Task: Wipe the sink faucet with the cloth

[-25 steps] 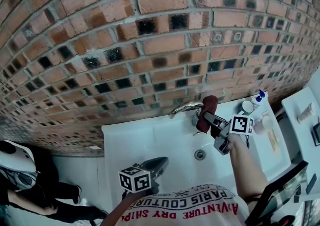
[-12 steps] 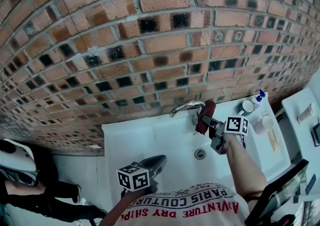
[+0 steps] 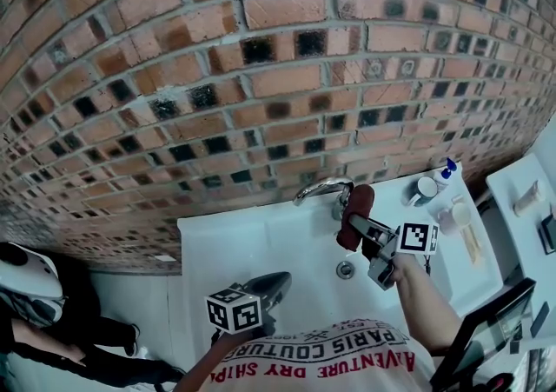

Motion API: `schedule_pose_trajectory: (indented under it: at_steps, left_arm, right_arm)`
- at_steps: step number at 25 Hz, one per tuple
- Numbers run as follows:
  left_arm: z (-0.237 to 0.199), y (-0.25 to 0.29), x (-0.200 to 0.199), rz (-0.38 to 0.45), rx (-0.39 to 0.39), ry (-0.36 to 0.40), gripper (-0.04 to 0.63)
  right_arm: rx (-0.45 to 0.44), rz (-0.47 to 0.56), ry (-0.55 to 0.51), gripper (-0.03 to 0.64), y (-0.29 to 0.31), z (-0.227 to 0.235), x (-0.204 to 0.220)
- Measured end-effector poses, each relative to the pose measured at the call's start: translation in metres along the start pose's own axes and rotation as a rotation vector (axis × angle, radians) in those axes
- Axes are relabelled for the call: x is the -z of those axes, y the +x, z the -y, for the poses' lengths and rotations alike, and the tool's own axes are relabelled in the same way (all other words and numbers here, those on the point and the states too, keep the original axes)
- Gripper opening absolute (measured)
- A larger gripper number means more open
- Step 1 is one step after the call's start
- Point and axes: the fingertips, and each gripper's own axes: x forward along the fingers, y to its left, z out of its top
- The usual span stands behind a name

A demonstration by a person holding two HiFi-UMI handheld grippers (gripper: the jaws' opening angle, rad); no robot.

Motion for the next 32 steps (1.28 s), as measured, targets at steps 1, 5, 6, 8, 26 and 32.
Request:
schedule_pose_trajectory:
  at_steps: [1,5,6,8,26,32]
  left_arm:
    - [0.001,0.0,0.0,0.001,0.001,0.002,0.005]
    - [0.003,-0.001,0.002,0.002,0.004,-0.002,0.005]
    - [0.003,-0.002,0.003,0.0,0.005,-0.005,0.005]
    - [0.002,-0.003,0.004,0.0,0.003,-0.007,0.005]
    - [-0.012,-0.001,0.006,-0.002,-0.017,-0.031,0.005]
    - [-0.012,0.001,0.007,-0.005,-0.018,-0.032,0.005]
  right_arm:
    - [-0.028,-0.012,-0.003,0.095,0.002,-0.009,0.005]
    - [-0.027,-0.112,-0.021,0.096,0.015,-0.019,0.034]
    - [-0.019,-0.137,-0.026,0.096,0.02,-0.017,0.039]
    - [-0.009,-0.165,-0.021,0.097,0.03,-0.015,0.042]
    - [0.089,-0.235,-0.019,0.097,0.062,0.033,0.017]
    - [0.142,-0.254,-0.031,0.097,0.058,0.054,0.016]
